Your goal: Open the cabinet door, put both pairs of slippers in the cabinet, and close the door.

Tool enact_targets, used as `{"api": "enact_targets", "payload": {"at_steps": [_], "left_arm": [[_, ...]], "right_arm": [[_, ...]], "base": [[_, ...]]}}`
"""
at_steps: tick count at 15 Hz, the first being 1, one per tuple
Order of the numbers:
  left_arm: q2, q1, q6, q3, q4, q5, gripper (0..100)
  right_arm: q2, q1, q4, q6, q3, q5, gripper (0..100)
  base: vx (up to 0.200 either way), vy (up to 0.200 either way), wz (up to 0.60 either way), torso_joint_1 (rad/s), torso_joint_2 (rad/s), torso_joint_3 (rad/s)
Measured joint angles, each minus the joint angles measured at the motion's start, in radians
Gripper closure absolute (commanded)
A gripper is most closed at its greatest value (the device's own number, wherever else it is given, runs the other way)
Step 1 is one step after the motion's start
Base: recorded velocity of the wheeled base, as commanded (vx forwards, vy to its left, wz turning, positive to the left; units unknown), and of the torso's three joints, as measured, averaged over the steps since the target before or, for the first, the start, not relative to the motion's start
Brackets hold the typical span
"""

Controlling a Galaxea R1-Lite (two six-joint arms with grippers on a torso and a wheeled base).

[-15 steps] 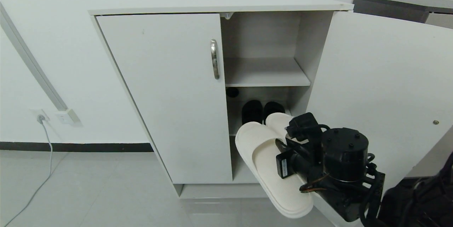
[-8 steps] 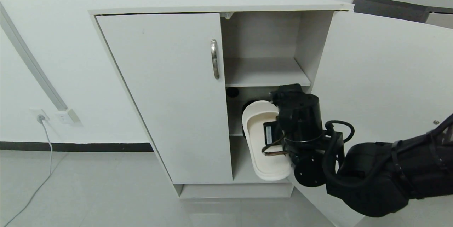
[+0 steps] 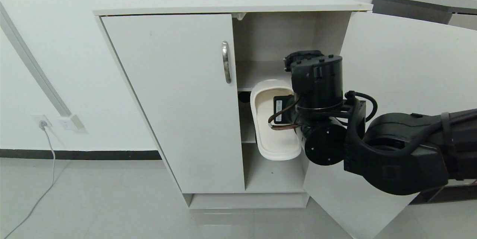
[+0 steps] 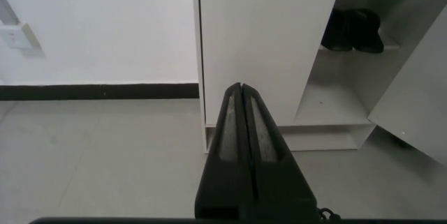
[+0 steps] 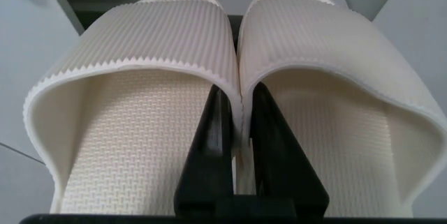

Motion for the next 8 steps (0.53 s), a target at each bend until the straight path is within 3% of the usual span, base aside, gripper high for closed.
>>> {"api": "enact_targets", "payload": {"at_steps": [8], "left_arm": [[0.0,0.0,0.001,0.0,0.0,-0.001,100]], "right_arm": [[0.0,-0.026,0.021,-0.001,-0.036,0.008,100]], "base": [[0.0,0.0,0.0,0.0,0.0,0.0]]}}
